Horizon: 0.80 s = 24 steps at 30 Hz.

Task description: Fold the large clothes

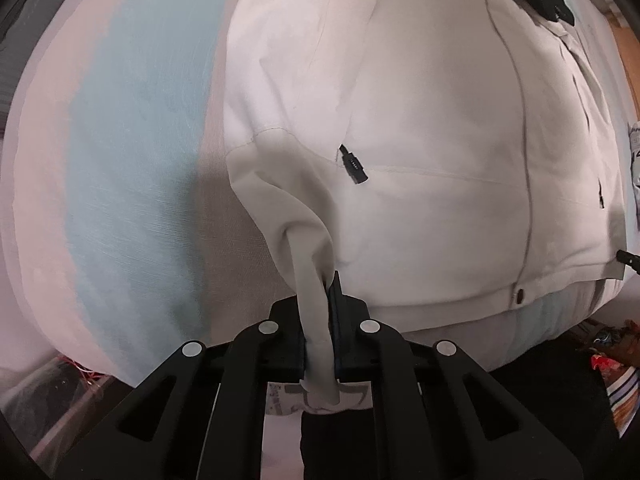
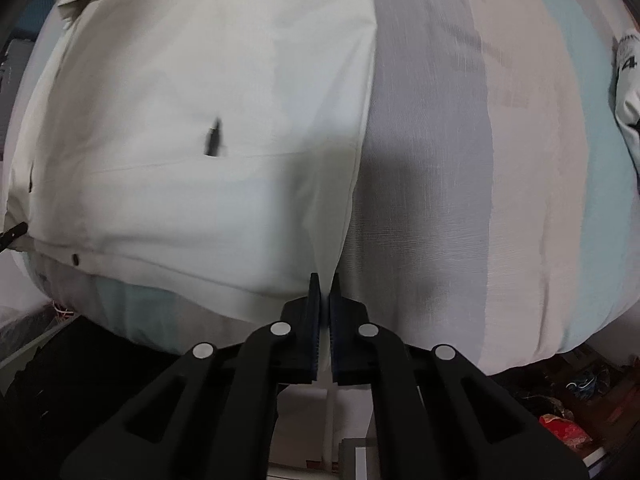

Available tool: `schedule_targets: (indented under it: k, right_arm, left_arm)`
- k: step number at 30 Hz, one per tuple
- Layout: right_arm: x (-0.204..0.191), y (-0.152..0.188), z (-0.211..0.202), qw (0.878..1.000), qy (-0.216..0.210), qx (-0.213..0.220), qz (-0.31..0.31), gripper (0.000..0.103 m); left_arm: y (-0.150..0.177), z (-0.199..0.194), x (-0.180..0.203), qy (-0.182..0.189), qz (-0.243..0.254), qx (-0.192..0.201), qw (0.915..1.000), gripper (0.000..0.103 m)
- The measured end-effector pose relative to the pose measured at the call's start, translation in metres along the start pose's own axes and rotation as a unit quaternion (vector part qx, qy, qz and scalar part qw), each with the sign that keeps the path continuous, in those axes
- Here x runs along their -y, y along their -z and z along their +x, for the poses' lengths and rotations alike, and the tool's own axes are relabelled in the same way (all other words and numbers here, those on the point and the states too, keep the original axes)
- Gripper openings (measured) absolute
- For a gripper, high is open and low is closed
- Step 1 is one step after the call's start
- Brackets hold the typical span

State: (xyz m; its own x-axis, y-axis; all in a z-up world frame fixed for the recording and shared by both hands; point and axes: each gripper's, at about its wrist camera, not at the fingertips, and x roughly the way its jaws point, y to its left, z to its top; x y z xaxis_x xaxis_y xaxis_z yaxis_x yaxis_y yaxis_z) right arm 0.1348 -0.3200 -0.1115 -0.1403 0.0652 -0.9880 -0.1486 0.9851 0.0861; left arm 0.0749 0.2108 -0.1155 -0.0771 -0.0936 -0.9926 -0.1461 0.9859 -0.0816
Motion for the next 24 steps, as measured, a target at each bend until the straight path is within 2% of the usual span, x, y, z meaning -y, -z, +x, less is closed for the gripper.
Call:
schedule_targets:
  k: [7,16,18,21,22,24]
  right_arm:
    - [-0.016,-0.011,-0.030,1.000,0.005,0.008,-0.026,0.002]
    - [-0.036,-0.024,-0.071,0.998,0.023,0.027,-0.047,0.002]
    - [-0.038,-0.031,-0.082,0.999,0.015,0.031,-0.041,0.002]
    - [-0.014,-0.039,-0.099,0.998,0.014,0.045,-0.044,0.002]
    - [-0.020,-0.029,-0.098,0.997,0.018,0.051,-0.049,0.002]
    - [-0.020,-0.034,-0.112,0.996,0.034,0.061,-0.064,0.002]
  left_arm:
    - [0.003,-0.037,0.012,-0.006,0.011,-0.002,0.9999,0.007]
    - [-0.020,-0.087,0.037,-0.011,0.050,0.027,0.9983,0.007]
    - [-0.025,-0.094,0.035,-0.010,0.052,0.032,0.9981,0.007]
    - [-0.035,-0.109,0.044,-0.010,0.060,0.045,0.9972,0.006]
    - [-0.039,-0.109,0.040,-0.008,0.062,0.048,0.9969,0.006]
    - [-0.050,-0.119,0.040,-0.007,0.065,0.058,0.9962,0.006]
